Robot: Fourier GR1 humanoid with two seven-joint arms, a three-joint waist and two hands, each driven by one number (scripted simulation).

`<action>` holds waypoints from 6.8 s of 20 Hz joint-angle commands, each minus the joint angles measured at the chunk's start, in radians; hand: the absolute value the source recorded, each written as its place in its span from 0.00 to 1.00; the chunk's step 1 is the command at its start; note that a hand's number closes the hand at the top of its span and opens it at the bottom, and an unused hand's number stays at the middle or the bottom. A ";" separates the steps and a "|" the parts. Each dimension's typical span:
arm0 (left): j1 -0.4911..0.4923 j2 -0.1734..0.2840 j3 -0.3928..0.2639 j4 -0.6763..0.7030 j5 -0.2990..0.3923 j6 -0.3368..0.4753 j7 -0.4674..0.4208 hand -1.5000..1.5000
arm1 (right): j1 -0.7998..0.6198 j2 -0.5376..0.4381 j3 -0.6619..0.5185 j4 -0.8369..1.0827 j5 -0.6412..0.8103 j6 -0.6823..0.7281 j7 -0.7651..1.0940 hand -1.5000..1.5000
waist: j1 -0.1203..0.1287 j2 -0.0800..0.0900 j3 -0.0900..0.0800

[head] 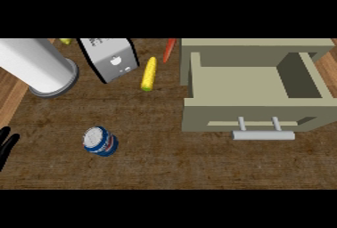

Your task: Pick up the can, place it into the drawer and close the drawer

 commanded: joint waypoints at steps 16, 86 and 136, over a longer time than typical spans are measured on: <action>-0.125 -0.094 0.050 0.161 0.179 0.054 0.130 0.00 | 0.111 -0.033 -0.194 -0.006 -0.181 0.184 -0.021 0.00 | -0.005 0.001 -0.001; -0.490 -0.071 0.075 1.609 0.050 -0.135 -0.783 1.00 | 0.123 0.086 -0.473 -0.130 -0.356 0.455 0.165 0.00 | -0.008 0.002 -0.001; -1.156 -0.151 -0.260 1.129 0.012 0.591 -0.242 1.00 | 0.176 0.106 -0.405 -0.171 -0.357 0.356 0.145 0.00 | -0.017 0.003 0.000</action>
